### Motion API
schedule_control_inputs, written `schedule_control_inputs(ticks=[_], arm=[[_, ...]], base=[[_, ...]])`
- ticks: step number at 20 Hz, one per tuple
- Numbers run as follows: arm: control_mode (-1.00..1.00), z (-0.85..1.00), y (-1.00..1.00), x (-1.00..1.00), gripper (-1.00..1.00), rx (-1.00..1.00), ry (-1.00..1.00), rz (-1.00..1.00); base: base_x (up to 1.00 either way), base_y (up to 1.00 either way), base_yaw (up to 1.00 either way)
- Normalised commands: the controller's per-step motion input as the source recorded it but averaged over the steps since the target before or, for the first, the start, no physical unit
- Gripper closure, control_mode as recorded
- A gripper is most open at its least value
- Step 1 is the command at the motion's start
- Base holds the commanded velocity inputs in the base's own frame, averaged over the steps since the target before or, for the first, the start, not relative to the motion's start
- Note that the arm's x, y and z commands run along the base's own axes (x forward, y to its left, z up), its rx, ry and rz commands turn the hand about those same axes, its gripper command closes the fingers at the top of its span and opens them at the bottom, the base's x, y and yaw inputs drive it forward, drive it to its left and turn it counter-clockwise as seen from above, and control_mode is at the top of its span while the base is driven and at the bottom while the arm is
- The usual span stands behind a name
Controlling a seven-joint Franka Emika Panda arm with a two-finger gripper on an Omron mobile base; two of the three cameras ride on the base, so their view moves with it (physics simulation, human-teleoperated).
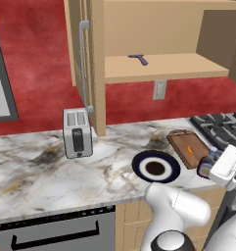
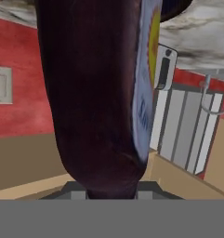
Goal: Pick the shrimp from the plate and place it on the cutting board. Then pick the condiment bottle from the cabinet and place it next to the cutting board.
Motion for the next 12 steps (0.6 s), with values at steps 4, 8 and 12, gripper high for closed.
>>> schedule_control_inputs(ticks=[4,8,12], arm=[[-1.0,-0.27,-0.14,0.0,1.0,0.0,0.0,0.0],[-1.0,-0.29,-0.1,0.0,1.0,0.0,0.0,0.0],[-1.0,-0.29,-0.08,0.0,1.0,0.0,0.0,0.0]], base=[[0.0,0.0,0.0],[0.0,0.0,0.0],[0.0,0.0,0.0]])
